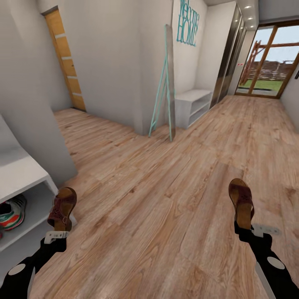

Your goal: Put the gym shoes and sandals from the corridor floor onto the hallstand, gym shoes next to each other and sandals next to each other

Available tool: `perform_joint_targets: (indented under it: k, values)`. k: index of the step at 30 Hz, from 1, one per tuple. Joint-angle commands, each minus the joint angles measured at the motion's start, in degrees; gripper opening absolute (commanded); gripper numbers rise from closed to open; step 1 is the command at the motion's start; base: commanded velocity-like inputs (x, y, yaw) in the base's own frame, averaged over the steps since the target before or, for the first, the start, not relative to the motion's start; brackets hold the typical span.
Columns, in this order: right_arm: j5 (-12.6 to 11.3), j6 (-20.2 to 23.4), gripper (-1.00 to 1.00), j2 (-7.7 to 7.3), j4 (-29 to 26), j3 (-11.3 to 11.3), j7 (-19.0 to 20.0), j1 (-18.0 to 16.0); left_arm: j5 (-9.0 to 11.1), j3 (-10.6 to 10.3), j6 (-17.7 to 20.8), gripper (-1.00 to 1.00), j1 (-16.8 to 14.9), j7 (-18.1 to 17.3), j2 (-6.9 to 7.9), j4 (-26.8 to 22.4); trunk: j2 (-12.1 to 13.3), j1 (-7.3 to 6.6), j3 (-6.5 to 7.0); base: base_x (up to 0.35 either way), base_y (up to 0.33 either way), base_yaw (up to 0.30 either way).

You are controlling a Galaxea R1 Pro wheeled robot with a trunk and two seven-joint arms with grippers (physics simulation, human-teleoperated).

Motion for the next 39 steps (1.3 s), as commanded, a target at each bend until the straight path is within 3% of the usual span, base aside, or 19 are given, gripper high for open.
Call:
perform_joint_targets:
  k: [1, 15, 25, 39]
  values:
    - [-0.6, 0.3, -1.00, -0.03, -0.2, 0.1, -0.3, 0.0, -0.7, 0.3, -0.4, -1.00, -0.1, -0.3, -0.05, 0.0, 0.0, -0.01, -0.04, 0.000, 0.000, 0.277]
    - [-0.6, 0.3, -1.00, -0.03, -0.3, 0.1, -0.3, 0.0, -0.6, 0.3, -0.4, -1.00, -0.1, -0.3, -0.05, 0.0, 0.0, -0.01, -0.04, -0.241, 0.004, 0.280]
    - [-0.6, 0.3, -1.00, -0.03, -0.3, 0.1, -0.3, 0.0, -0.6, 0.3, -0.4, -1.00, -0.1, -0.3, -0.05, 0.0, 0.0, -0.01, -0.04, -0.290, 0.163, 0.280]
    - [-0.6, 0.3, -1.00, -0.03, -0.3, 0.1, -0.3, 0.0, -0.6, 0.3, -0.4, -1.00, -0.1, -0.3, -0.05, 0.0, 0.0, -0.01, -0.04, -0.062, 0.023, 0.280]
